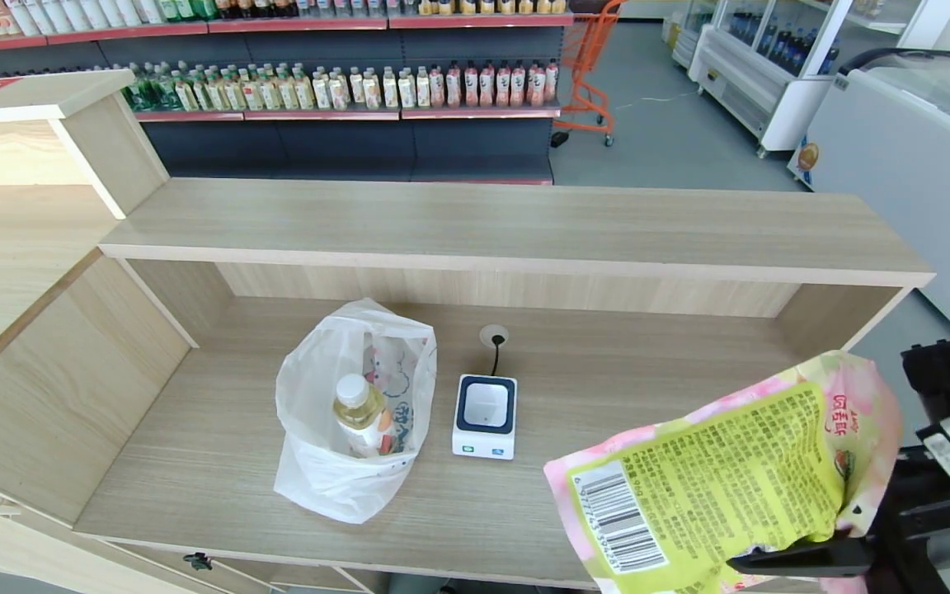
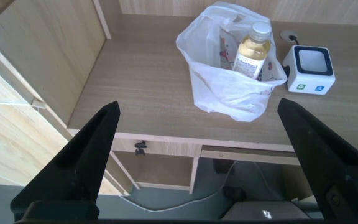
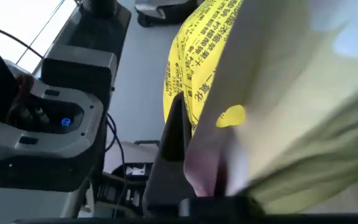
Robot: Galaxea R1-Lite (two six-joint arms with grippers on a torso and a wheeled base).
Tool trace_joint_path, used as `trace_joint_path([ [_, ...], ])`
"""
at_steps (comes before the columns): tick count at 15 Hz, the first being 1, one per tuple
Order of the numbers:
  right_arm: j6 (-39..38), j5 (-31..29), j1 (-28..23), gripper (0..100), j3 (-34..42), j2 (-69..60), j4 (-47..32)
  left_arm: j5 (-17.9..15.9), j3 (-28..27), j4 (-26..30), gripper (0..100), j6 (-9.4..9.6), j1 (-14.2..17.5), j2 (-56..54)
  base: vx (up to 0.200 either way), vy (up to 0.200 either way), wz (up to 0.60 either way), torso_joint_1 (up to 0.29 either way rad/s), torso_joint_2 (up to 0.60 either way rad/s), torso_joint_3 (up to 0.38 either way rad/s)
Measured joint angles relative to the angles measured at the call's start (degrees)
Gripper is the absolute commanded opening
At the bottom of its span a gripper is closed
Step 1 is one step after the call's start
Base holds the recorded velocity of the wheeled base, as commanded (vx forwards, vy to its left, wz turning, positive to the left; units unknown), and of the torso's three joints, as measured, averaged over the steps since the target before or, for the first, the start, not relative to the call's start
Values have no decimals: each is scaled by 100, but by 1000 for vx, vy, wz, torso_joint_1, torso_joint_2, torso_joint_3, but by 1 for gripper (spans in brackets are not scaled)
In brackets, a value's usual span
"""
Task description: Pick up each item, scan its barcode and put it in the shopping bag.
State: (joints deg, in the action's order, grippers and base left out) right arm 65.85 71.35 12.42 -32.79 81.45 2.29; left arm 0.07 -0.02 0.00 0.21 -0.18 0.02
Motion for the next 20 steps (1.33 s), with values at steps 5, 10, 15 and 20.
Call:
trace_joint_path([
  [5,1543,325,-124,0,236,133,16,0,0,0,100,1,0,0,0,0,0,0,0,0],
  [10,1590,219,-195,0,430,-17,16,0,2,0,100,1,0,0,0,0,0,0,0,0],
  [15,1732,-79,-199,0,700,-236,-18,0,2,0,100,1,0,0,0,0,0,0,0,0],
  [20,1708,-79,-251,0,714,-352,-18,0,2,0,100,0,0,0,0,0,0,0,0,0],
])
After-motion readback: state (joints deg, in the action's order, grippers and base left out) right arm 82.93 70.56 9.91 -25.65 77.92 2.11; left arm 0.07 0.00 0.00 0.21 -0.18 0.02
